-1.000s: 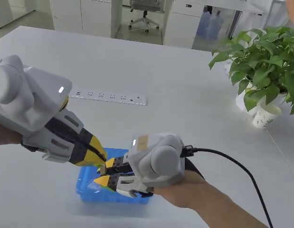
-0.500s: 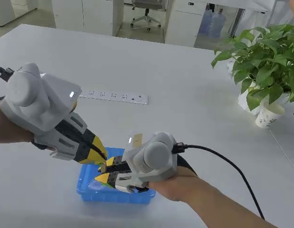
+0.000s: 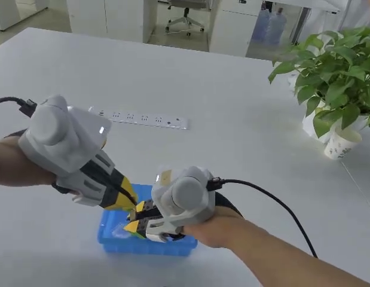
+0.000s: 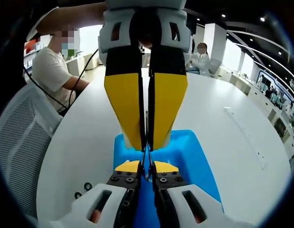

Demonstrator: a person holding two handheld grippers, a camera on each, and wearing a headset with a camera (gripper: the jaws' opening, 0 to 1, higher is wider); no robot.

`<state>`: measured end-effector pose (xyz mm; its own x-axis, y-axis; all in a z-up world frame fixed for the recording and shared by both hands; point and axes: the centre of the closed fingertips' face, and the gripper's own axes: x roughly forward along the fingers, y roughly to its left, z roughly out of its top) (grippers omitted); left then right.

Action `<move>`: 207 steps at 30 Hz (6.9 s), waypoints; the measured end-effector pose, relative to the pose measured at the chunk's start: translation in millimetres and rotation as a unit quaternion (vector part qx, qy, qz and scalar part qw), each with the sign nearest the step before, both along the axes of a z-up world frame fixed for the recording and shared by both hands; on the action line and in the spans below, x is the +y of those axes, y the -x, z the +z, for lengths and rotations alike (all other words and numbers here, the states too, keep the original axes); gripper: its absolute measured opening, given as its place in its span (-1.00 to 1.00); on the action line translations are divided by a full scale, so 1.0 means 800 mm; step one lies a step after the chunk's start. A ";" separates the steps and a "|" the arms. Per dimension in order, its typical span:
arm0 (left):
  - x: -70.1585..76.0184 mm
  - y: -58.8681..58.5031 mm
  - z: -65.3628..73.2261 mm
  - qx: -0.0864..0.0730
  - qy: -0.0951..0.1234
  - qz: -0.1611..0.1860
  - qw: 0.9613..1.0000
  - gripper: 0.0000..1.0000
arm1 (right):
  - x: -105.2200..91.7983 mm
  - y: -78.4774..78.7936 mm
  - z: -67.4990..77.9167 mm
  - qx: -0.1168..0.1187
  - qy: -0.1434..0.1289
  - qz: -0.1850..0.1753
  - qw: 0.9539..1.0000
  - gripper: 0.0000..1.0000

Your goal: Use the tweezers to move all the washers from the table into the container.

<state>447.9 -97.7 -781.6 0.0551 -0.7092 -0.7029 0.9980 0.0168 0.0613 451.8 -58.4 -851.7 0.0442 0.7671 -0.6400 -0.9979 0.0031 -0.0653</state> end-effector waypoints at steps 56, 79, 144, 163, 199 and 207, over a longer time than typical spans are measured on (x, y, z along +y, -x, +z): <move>0.001 0.019 0.073 -0.008 0.031 0.012 0.999 -0.91 | -0.003 0.020 0.071 -0.036 -0.015 0.010 0.999 -0.76; -0.007 0.080 0.064 -0.001 0.034 -0.018 0.999 -0.91 | -0.013 0.082 0.061 -0.032 -0.013 0.013 0.999 -0.76; -0.029 0.117 -0.013 0.022 0.034 -0.067 0.997 -0.91 | -0.035 0.121 -0.017 0.007 0.006 -0.011 1.000 -0.76; -0.033 0.117 -0.013 0.022 0.032 -0.066 0.997 -0.91 | -0.037 0.118 -0.018 0.021 0.006 -0.033 0.999 -0.82; -0.031 0.117 0.008 0.029 0.029 -0.056 0.998 -0.91 | -0.037 0.120 0.005 0.015 0.004 -0.023 1.000 -0.81; -0.030 0.116 0.026 0.027 0.032 -0.054 0.998 -0.91 | -0.035 0.119 0.023 0.010 0.002 -0.018 1.000 -0.81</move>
